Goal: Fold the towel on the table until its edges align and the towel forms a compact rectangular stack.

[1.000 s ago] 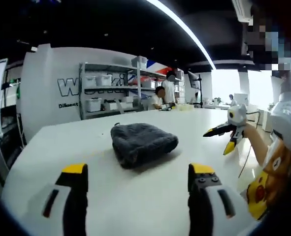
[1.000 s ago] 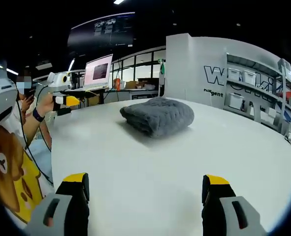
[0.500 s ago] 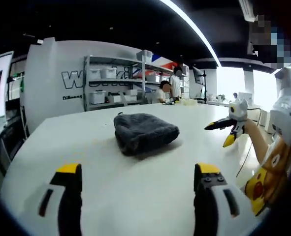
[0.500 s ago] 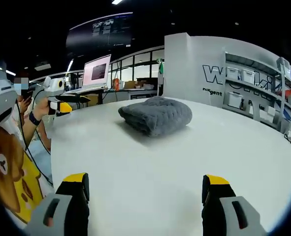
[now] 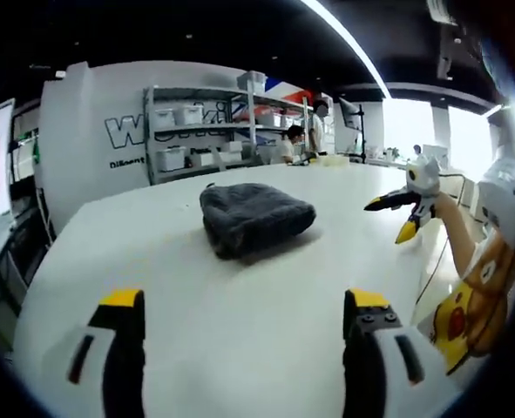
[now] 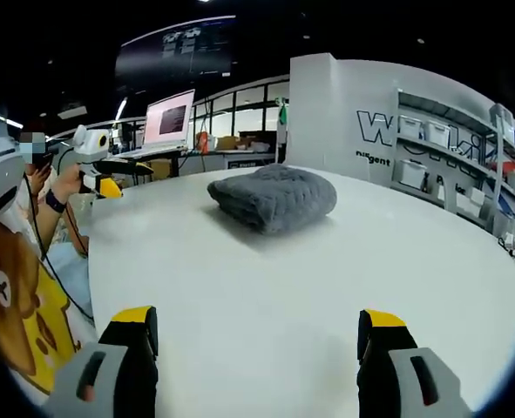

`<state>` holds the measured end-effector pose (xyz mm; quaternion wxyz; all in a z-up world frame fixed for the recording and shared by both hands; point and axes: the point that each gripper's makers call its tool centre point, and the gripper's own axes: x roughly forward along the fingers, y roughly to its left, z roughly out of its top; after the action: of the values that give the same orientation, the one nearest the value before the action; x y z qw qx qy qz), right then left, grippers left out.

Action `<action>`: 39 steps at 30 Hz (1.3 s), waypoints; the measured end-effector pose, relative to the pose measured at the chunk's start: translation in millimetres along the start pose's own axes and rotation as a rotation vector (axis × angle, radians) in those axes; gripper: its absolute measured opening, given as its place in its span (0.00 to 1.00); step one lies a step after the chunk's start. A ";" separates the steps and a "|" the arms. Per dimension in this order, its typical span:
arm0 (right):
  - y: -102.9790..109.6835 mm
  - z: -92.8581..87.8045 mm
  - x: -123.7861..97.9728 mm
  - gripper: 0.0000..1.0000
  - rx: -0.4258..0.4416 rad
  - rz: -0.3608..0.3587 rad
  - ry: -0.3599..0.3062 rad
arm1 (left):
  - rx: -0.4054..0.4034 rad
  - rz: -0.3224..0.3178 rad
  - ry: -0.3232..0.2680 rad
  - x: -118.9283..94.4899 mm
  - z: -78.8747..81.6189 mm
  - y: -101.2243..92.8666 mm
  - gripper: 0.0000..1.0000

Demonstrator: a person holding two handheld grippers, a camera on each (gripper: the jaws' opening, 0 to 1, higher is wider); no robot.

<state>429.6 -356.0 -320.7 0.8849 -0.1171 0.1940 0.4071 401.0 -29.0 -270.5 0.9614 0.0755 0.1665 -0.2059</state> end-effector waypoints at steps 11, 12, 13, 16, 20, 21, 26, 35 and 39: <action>-5.2 4.4 2.3 1.00 0.005 -0.019 0.015 | -0.003 0.003 -0.001 0.9 0.1 -6.8 0.99; -5.4 5.1 2.3 1.00 0.007 -0.019 0.014 | -0.002 0.002 0.002 2.3 -0.5 -7.4 0.99; -5.6 5.9 2.3 1.00 0.008 -0.020 0.012 | -0.001 0.002 0.006 3.6 -1.1 -8.0 0.99; -6.2 7.7 2.6 1.00 0.012 -0.022 0.010 | -0.002 0.002 0.009 7.1 -1.3 -10.3 0.99; -6.7 7.6 3.3 0.99 0.020 -0.022 0.012 | 0.001 -0.009 -0.030 8.7 6.3 -16.6 0.99; -6.6 6.0 4.1 0.99 0.021 -0.020 0.019 | -0.005 -0.017 -0.028 9.8 6.1 -18.0 0.99; -7.6 7.7 5.9 0.99 0.018 -0.022 0.020 | 0.018 -0.018 -0.038 12.5 11.8 -20.8 0.99; -6.9 8.5 10.0 0.99 0.014 -0.011 0.026 | 0.003 -0.015 -0.030 14.9 9.1 -17.3 0.99; -7.7 8.2 11.7 0.99 0.014 -0.010 0.031 | 0.000 -0.019 -0.033 15.5 10.3 -18.5 0.99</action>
<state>444.5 -350.0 -318.1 0.8846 -0.1182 0.2098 0.3994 409.5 -53.7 -267.8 0.9619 0.0704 0.1512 -0.2165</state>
